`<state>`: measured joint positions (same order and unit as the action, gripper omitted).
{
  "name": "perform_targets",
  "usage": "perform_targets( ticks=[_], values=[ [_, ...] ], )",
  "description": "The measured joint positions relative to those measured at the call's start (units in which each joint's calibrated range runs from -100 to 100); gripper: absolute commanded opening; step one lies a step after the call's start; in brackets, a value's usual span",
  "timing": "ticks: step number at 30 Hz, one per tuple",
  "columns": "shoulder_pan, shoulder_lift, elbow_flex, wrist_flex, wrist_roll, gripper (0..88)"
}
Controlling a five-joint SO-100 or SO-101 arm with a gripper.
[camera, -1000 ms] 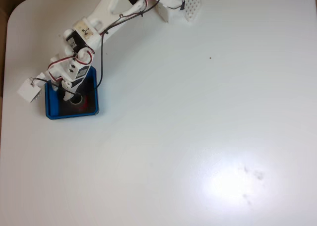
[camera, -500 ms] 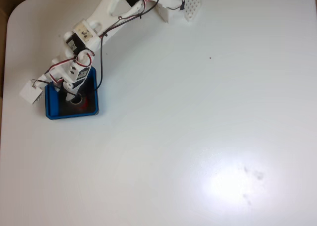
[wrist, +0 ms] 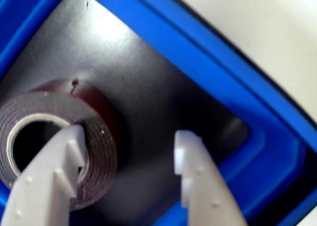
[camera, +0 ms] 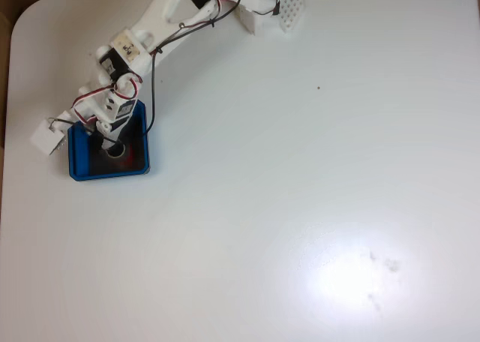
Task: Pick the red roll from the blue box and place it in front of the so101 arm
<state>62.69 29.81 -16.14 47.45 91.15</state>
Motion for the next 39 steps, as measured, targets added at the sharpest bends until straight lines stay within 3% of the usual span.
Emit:
perform_targets(
  ticks=[39],
  values=[
    [-2.57, 1.44, 0.0, 2.22, 0.0, 16.6]
  ],
)
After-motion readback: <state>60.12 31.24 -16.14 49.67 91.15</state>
